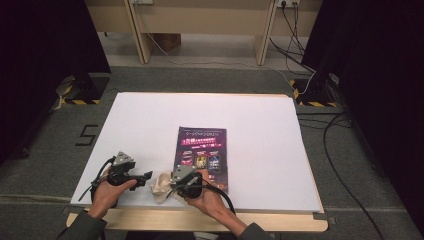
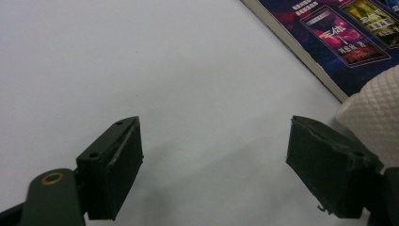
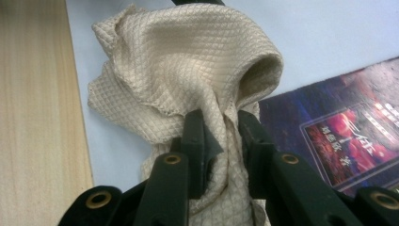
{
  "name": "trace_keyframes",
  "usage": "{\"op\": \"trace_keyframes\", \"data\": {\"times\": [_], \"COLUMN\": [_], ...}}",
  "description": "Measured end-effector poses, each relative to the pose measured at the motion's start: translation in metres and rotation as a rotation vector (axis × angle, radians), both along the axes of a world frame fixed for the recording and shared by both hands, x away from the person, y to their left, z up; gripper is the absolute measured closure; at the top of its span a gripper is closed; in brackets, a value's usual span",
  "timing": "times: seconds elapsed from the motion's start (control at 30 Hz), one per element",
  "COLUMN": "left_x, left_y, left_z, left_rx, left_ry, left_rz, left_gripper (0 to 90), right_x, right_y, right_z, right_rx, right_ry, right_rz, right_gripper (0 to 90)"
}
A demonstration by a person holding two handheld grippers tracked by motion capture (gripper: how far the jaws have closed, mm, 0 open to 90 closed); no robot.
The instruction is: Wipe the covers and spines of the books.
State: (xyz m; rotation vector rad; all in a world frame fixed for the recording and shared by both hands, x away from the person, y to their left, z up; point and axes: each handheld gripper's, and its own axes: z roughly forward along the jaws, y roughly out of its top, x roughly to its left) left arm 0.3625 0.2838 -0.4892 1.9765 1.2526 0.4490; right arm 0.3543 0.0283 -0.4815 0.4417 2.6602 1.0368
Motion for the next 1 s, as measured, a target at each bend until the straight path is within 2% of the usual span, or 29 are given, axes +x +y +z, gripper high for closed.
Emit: {"op": "trace_keyframes", "data": {"times": [0.07,0.1,0.23,0.57,0.63,0.7,0.8,1.0], "left_x": [0.0,0.0,0.0,-0.001,-0.001,0.0,0.0,0.0], "left_y": [0.0,0.0,0.0,-0.001,-0.002,-0.002,-0.003,-0.003], "left_z": [0.0,0.0,0.0,0.0,-0.001,-0.001,-0.001,-0.002], "left_rx": [0.0,0.003,-0.002,0.003,0.004,0.0,0.004,0.006], "left_ry": [0.0,0.0,-0.003,-0.001,-0.001,-0.002,0.002,0.002], "left_rz": [-0.003,-0.002,-0.002,-0.009,-0.009,-0.009,-0.009,-0.011], "left_gripper": [18.4,18.4,18.4,18.4,18.4,18.4,18.4,18.4], "right_x": [0.001,0.001,0.006,0.023,0.024,0.022,0.015,0.0], "right_y": [-0.005,-0.009,-0.03,-0.087,-0.095,-0.097,-0.091,-0.067], "right_z": [0.0,0.0,0.002,0.003,0.003,0.003,0.002,0.001], "right_rx": [-0.003,-0.003,-0.015,-0.032,-0.021,-0.02,-0.01,0.002], "right_ry": [0.001,0.011,0.005,-0.024,-0.009,-0.012,-0.003,-0.003], "right_rz": [-0.005,-0.021,-0.065,-0.236,-0.252,-0.25,-0.219,-0.138], "right_gripper": [75.4,75.5,75.4,75.4,75.4,75.3,75.1,75.1]}}
